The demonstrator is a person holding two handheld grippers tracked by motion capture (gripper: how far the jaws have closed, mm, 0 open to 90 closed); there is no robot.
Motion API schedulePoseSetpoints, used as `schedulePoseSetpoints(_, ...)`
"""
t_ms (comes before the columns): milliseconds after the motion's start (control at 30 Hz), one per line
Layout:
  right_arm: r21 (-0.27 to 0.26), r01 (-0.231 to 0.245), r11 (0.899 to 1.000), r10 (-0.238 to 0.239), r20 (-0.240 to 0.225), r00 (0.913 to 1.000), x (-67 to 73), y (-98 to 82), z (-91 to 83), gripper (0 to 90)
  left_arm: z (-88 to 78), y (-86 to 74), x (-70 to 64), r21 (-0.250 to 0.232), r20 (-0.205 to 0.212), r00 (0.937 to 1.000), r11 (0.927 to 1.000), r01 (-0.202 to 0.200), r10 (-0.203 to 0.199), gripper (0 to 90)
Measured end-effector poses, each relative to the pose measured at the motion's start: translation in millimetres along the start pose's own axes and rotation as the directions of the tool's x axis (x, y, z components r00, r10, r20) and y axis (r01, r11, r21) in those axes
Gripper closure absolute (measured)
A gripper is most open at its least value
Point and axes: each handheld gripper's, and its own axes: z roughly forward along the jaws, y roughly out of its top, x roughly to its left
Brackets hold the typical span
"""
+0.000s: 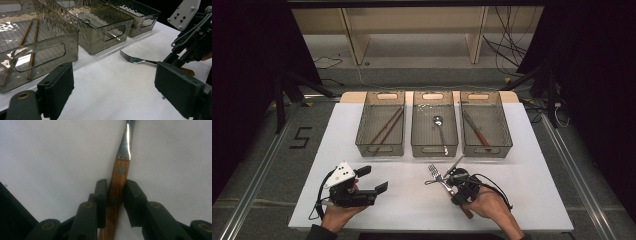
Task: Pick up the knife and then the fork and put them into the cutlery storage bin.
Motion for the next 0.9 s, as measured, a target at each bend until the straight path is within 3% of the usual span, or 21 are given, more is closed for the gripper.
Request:
schedulePoseSetpoints(500,-0.007,-0.003,1.0,0.003,-0.012,0.9999,-3.4,-1.1,-0.9,77.1,-0.8,0.2,0.1,-0.003,0.0,1.0,1.0,0.001,-0.001,15.4)
schedulePoseSetpoints(733,-0.03,-0.021,0.999,0.02,-0.062,0.9979,-12.8,-4.1,-3.8,77.2,-1.5,0.1,0.9,-0.003,-0.001,1.0,1.0,0.002,-0.002,15.4)
schedulePoseSetpoints(900,-0.085,-0.046,0.995,0.038,-0.096,0.9946,-19.1,-6.2,-13.3,77.2,-1.6,0.1,1.1,-0.004,-0.002,1.0,1.0,0.004,-0.004,15.4)
